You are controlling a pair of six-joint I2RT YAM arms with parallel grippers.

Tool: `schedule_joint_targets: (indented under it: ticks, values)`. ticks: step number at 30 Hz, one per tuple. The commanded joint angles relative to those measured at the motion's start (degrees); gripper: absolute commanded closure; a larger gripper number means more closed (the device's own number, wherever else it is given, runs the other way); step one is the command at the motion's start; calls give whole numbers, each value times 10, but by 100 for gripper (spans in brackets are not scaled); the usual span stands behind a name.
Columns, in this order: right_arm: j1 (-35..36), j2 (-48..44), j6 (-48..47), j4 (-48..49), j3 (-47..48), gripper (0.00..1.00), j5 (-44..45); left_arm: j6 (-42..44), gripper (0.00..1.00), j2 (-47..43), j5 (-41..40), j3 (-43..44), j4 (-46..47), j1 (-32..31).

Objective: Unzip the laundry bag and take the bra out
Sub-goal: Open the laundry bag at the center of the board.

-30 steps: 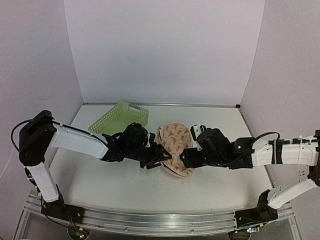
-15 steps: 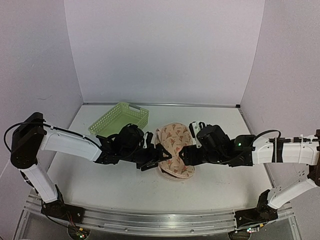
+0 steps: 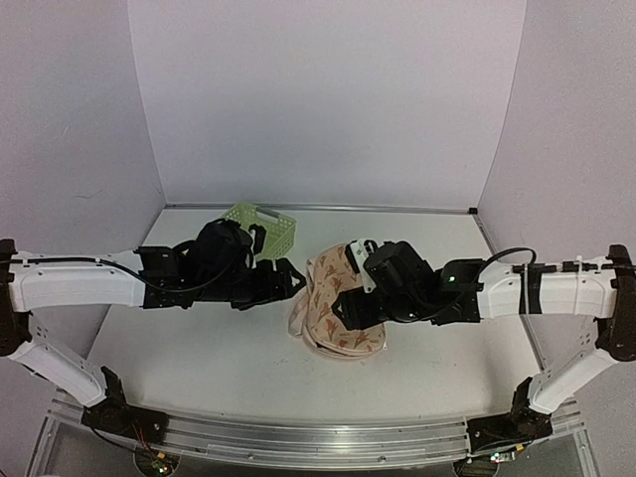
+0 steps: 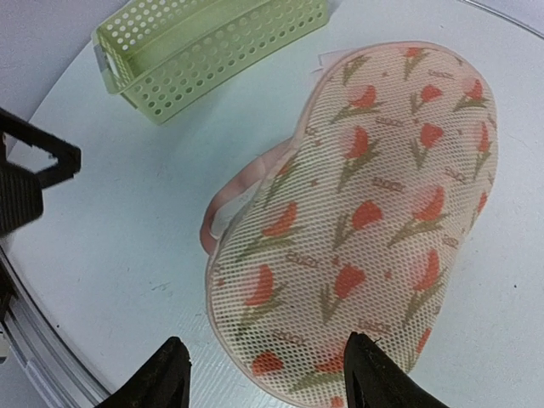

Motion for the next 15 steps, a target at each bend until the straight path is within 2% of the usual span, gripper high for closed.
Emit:
schedule_joint_targets:
  ticks: [1, 6, 15]
  values:
    - [23, 48, -19, -11, 70, 37, -4, 90, 12, -59, -124, 71, -113, 5]
    - [48, 124, -20, -60, 136, 36, 26, 133, 8, -124, -188, 85, -169, 19]
    - [75, 247, -22, -178, 255, 38, 125, 155, 7, -206, -225, 57, -186, 34]
